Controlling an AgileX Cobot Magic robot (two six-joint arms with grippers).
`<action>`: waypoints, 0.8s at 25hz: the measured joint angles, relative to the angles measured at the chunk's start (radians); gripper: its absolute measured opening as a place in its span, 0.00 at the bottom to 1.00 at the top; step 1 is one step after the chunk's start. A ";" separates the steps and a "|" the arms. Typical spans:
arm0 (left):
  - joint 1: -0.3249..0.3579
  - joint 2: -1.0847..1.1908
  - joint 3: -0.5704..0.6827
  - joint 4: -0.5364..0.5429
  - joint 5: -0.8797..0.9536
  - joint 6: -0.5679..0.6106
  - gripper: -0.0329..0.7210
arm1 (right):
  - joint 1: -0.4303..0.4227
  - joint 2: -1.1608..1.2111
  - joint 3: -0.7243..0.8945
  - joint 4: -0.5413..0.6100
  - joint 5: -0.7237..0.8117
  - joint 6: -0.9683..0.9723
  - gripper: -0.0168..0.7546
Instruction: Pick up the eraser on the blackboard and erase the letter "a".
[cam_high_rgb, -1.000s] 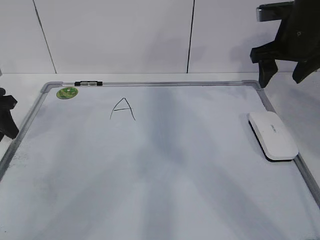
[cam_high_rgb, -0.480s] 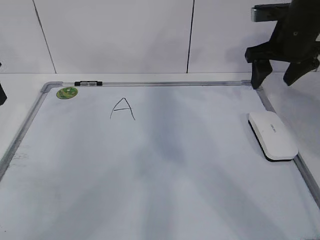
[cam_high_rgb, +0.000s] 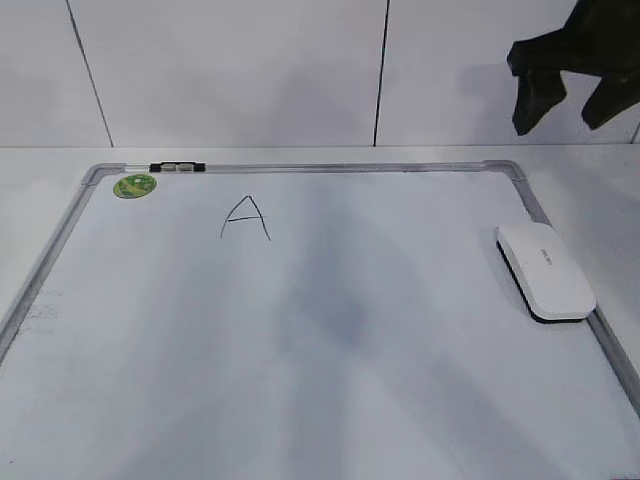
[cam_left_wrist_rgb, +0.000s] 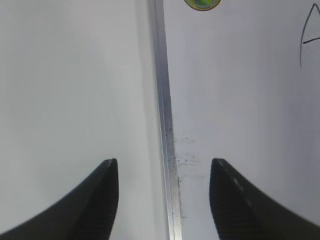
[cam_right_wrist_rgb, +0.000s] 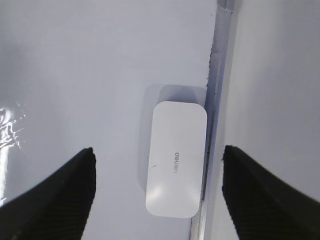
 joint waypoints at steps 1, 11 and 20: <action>0.000 -0.021 0.000 0.000 0.002 -0.002 0.62 | 0.000 -0.017 0.000 0.000 0.001 0.000 0.79; 0.000 -0.198 0.000 0.001 0.007 -0.014 0.62 | 0.000 -0.160 0.047 0.000 0.013 0.000 0.79; 0.000 -0.328 0.144 -0.007 0.009 -0.022 0.62 | 0.000 -0.303 0.207 0.000 0.015 0.000 0.79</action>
